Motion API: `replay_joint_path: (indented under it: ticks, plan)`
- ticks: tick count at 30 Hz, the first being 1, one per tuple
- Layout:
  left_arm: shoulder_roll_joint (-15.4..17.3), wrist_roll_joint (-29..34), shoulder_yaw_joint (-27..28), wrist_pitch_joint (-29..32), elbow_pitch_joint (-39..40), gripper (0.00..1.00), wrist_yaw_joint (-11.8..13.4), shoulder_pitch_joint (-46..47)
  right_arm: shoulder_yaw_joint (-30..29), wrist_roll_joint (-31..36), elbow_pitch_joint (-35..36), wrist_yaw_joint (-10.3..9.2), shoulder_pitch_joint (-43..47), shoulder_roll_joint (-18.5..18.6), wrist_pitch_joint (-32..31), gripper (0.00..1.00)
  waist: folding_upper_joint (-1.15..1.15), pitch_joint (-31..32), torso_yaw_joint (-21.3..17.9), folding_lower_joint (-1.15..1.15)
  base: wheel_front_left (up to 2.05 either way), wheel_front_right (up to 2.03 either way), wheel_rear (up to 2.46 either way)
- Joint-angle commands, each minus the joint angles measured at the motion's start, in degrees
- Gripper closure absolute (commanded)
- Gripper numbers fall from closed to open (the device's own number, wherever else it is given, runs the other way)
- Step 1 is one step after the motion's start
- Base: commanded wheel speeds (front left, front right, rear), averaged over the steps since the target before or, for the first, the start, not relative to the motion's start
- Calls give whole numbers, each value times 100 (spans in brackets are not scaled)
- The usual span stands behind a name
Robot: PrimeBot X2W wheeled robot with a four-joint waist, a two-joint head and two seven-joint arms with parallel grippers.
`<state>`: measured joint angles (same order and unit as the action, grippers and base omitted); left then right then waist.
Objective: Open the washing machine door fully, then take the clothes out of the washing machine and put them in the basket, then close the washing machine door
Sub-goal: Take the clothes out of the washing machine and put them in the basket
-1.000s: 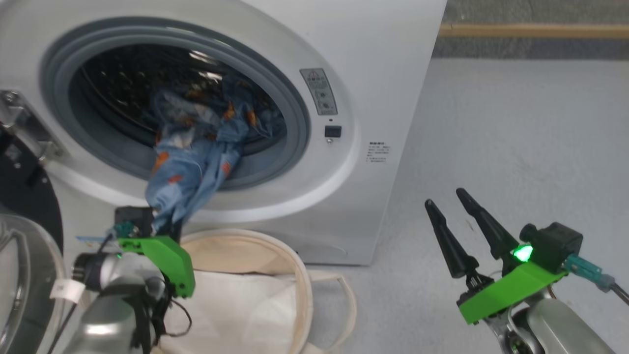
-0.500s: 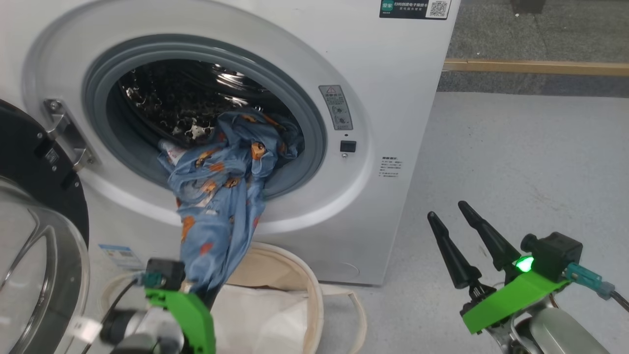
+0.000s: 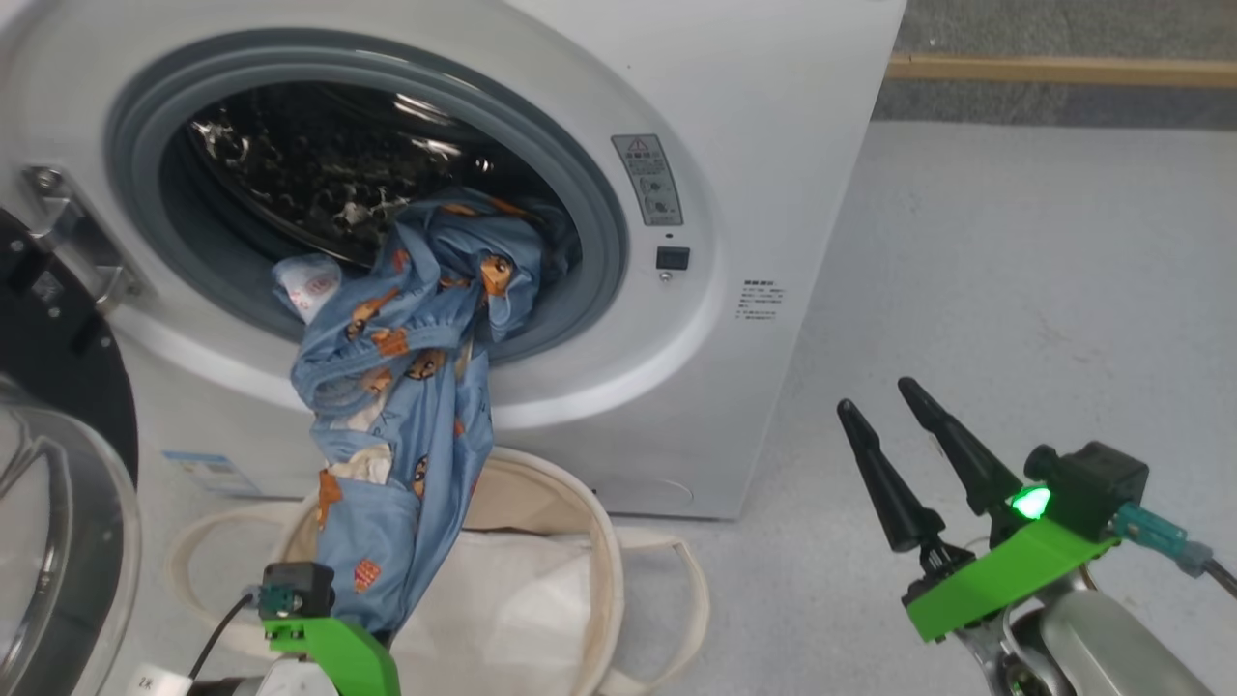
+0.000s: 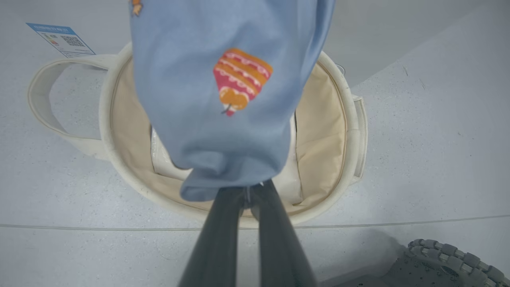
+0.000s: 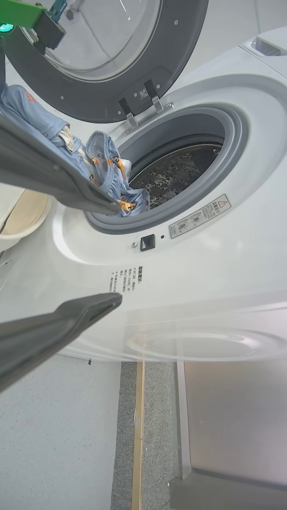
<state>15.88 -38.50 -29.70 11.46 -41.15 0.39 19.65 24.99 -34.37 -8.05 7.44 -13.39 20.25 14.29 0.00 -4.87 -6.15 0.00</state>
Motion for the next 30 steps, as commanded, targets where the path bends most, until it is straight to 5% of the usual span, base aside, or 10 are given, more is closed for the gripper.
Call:
replay_joint_path:
  ticks: [1,7,14,25,26,27,28,29,30]
  plan:
    - [34,14,205,-190,-172,100,-67,363,24,35,213,5,-211,65,71,0,0,-106,-51,0,0,0,0]
    - [-369,37,174,-864,-1740,100,-366,1045,-47,78,309,5,-323,80,71,0,0,-468,-152,0,0,0,0]
    - [-533,-26,220,-1229,-2685,100,-501,1520,-111,126,423,5,-414,79,71,0,0,-754,-240,0,0,0,0]
    - [-583,-168,288,-1531,-3186,100,-587,1817,-237,203,562,5,-478,76,71,0,0,-1069,-326,0,0,0,0]
    - [-586,-172,289,-1575,-3199,87,-585,1826,-245,209,570,5,-485,71,71,0,0,-1085,-332,0,0,0,0]
    - [-592,-177,287,-1602,-3210,62,-589,1831,-256,214,580,5,-492,63,71,0,0,-1095,-339,0,0,0,0]
    - [-596,-188,291,-1634,-3218,14,-595,1835,-263,217,590,5,-496,56,71,0,0,-1102,-345,0,0,0,0]
    - [-601,-202,297,-1661,-3226,0,-601,1837,-269,220,597,5,-499,54,71,0,0,-1107,-349,0,0,0,0]
    - [-605,-210,296,-1676,-3234,0,-607,1835,-272,222,601,5,-498,53,71,0,0,-1106,-351,0,0,0,0]
